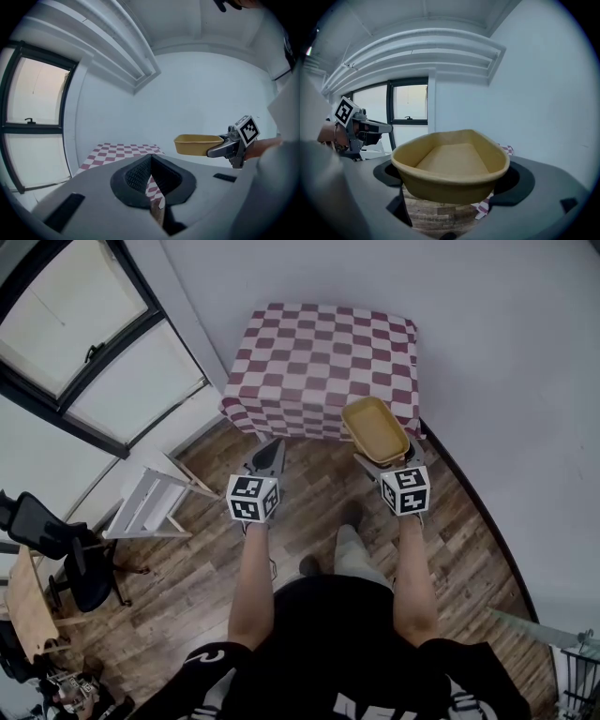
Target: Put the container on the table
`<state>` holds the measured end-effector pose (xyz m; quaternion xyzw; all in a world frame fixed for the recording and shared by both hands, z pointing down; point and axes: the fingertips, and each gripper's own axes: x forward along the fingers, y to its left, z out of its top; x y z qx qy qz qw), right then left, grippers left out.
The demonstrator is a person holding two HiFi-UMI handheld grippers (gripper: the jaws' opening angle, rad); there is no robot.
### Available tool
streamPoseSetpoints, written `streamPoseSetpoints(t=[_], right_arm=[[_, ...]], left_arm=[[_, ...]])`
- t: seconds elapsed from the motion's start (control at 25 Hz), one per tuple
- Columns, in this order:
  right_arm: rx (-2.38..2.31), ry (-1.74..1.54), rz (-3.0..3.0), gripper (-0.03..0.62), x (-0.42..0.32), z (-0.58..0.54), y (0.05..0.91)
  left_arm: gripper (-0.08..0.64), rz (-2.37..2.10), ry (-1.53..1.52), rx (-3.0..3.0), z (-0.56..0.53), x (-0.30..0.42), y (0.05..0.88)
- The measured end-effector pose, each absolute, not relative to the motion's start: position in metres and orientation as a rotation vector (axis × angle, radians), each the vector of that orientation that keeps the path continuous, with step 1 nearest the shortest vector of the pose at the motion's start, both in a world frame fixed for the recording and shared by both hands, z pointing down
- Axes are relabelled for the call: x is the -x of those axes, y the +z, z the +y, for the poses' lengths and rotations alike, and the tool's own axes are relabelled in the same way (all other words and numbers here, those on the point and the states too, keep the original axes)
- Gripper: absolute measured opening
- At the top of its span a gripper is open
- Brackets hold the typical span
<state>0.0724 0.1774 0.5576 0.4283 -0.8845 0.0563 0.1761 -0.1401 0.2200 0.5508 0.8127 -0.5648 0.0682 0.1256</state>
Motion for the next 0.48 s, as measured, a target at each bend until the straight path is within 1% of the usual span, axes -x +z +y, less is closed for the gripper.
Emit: streamPoseSetpoints(t=[0.48], right_arm=[[-1.19,0.169,-2.53,0.558,-0.095,0.024,0.554]], left_arm=[[0.025,-1.665,0.24,-2.381,0.067,0.107,0.537]])
